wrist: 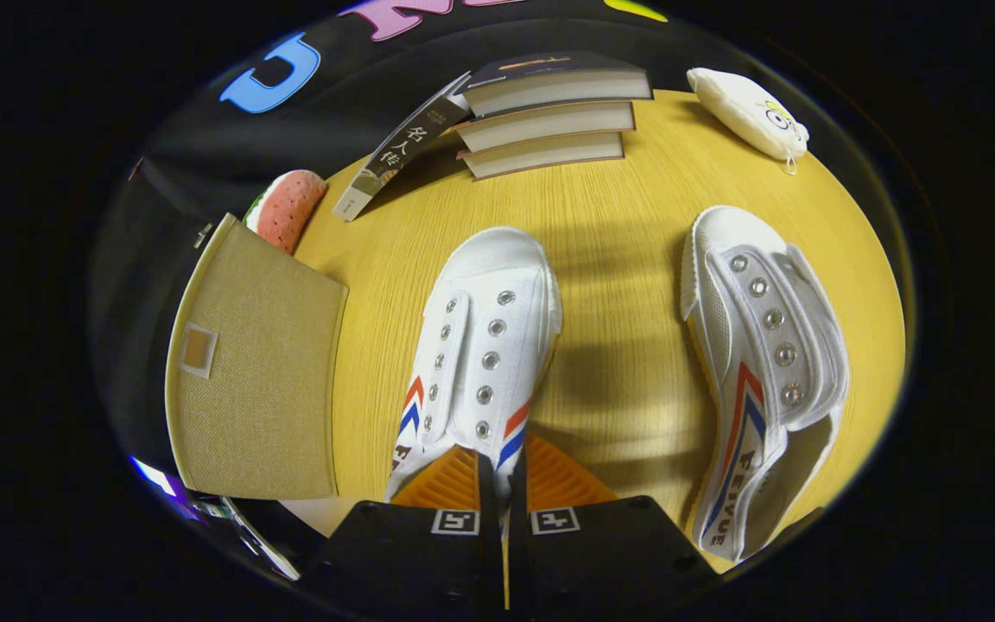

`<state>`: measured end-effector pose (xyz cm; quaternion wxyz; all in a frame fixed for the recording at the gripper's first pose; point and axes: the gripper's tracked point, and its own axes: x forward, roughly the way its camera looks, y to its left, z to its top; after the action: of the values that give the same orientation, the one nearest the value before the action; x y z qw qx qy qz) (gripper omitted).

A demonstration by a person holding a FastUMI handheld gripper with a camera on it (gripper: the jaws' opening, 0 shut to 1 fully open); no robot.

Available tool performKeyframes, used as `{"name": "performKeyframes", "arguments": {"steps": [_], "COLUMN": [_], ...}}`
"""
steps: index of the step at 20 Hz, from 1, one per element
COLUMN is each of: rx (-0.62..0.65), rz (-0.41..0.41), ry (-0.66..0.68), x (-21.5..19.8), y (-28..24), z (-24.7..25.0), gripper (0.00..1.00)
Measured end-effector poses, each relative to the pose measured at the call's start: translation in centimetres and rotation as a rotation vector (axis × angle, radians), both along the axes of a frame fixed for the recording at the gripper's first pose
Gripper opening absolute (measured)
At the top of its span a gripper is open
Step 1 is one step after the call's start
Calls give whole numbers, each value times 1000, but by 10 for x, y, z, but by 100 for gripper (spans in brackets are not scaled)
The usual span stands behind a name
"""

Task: Open the storage box then place both shoes into the box .Put the left shoe in first, then the right shoe, with the right side of both shoes facing outward in a uniform manner.

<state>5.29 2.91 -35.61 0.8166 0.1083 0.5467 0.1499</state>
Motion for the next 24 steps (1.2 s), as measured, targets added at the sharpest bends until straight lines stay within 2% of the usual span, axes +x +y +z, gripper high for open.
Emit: {"name": "performKeyframes", "arguments": {"steps": [6, 12, 15, 18, 24], "rx": [-6, 50, 121, 202, 290], "rz": [-44, -72, -78, -75, 80], "ry": [-44, -170, -228, -251, -211], "x": [-15, -15, -5, -14, -37], "y": [-3, 14, 53, 99, 215], "z": [38, 136, 190, 226, 248], "gripper": [7, 7, 6, 6, 6]}}
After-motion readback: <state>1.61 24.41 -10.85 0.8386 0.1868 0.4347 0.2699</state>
